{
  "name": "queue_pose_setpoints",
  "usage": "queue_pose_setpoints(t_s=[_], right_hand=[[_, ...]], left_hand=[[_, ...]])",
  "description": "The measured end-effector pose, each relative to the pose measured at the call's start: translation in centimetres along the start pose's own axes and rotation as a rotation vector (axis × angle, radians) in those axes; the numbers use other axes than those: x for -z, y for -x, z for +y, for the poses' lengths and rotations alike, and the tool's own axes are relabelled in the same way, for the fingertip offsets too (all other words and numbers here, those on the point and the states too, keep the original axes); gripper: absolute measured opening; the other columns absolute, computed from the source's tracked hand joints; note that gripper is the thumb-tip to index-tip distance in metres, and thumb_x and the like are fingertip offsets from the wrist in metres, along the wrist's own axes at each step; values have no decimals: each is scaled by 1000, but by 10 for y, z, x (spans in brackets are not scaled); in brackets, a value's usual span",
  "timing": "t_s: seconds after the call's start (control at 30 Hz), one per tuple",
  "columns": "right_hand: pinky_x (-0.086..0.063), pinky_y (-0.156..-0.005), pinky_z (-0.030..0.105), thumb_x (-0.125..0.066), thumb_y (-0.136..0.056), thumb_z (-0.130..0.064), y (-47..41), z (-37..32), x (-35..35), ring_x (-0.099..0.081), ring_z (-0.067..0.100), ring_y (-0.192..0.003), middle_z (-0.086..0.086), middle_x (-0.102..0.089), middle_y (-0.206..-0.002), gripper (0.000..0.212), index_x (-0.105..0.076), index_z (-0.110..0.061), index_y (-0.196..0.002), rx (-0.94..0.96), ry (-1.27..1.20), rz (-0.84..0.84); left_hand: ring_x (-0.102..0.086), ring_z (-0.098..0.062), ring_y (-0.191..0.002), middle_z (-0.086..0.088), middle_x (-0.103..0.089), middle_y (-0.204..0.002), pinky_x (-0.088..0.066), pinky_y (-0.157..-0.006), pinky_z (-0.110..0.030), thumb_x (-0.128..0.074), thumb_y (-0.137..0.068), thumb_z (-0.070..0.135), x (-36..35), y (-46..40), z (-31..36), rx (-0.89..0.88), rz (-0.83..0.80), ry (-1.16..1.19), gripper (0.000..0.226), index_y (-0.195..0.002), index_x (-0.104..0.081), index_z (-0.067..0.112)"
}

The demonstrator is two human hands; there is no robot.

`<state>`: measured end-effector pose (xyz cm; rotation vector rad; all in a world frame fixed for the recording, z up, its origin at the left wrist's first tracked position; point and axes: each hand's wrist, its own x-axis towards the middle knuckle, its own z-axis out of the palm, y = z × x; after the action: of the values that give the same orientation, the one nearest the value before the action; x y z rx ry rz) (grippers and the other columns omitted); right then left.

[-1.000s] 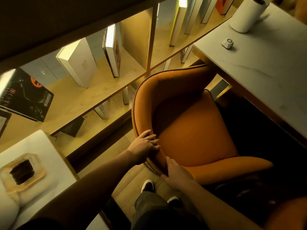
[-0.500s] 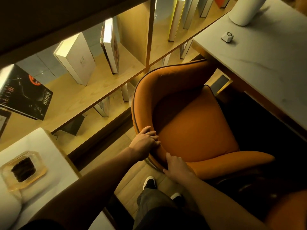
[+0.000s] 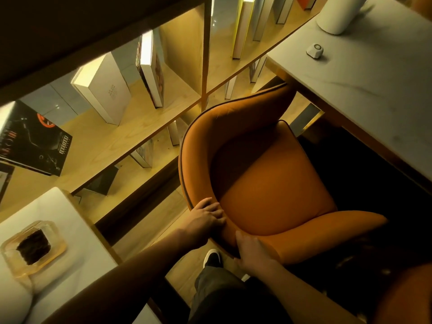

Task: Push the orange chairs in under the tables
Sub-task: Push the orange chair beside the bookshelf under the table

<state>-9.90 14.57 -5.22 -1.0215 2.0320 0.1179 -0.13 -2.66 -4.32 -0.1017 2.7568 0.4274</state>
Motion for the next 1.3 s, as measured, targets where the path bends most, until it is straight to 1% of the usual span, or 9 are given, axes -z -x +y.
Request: queue_pose_setpoints(t_s=[0.13,0.33,0.43,0.6,0.83,1.03,1.13,1.23,1.3], right_hand=[[-41,-102,37,-67,-87,-32,-1,-1,-3,-45,25,-126,5,-45,-141,74,-24,-18,-145,-18,15,2],[-36,-109,40,-66,-88,-35,4,2,-8,-38,25,-134,5,-36,-149,81,-15,-21,-150,-14,-8,21],[-40,-103,38,-65,-89,-33,6,3,-5,-45,24,-127,4,-45,-142,72,-22,-20,-146,3,-3,31],[-46,-92,36,-64,-90,-29,11,3,0,-54,24,-114,3,-57,-126,47,-40,-23,-130,35,-12,49],[-46,-92,35,-64,-89,-28,27,10,-7,-55,24,-113,4,-59,-124,51,-39,-23,-134,59,38,-9],[-44,-94,37,-66,-87,-30,33,13,-13,-52,25,-116,3,-56,-128,58,-36,-23,-136,60,38,-51],[-45,-95,38,-69,-85,-33,33,14,-13,-52,25,-118,3,-54,-129,59,-37,-24,-134,53,28,-46],[-42,-99,39,-69,-85,-36,34,17,-12,-50,25,-120,2,-51,-134,64,-33,-26,-137,62,12,-63],[-41,-101,41,-68,-85,-39,35,20,-12,-48,26,-123,3,-48,-138,75,-24,-24,-144,77,33,-68]], left_hand=[[-15,-21,-146,5,-36,-152,12,-112,-37,-67,-85,23,0,-4,-5,-7,-42,11,61,-141,-43,29],[-18,-29,-144,-3,-31,-153,-2,-117,-48,-75,-73,50,-17,-14,7,114,-114,-194,91,-147,-29,25],[-22,-28,-142,-1,-37,-149,-6,-118,-48,-73,-76,49,-17,-14,8,116,-58,-209,77,-142,-38,27],[-34,-23,-135,2,-52,-137,-12,-116,-45,-65,-85,39,-19,-10,11,127,11,-182,47,-129,-53,28],[-42,-23,-125,2,-58,-125,-19,-110,-45,-65,-85,38,-26,6,30,101,10,-185,38,-120,-58,25],[-35,-25,-132,1,-51,-136,-13,-112,-46,-64,-86,37,-27,16,41,126,-6,-129,47,-130,-51,24],[-29,-27,-137,-1,-44,-144,-9,-115,-48,-71,-78,45,-25,17,44,141,-45,-155,67,-136,-45,24],[-20,-30,-142,-4,-35,-150,1,-115,-55,-75,-74,48,-24,15,50,197,-99,-190,83,-143,-35,25],[-5,-35,-145,-8,-22,-156,12,-110,-62,-74,-75,45,-23,16,58,302,-122,-214,91,-149,-24,25]])
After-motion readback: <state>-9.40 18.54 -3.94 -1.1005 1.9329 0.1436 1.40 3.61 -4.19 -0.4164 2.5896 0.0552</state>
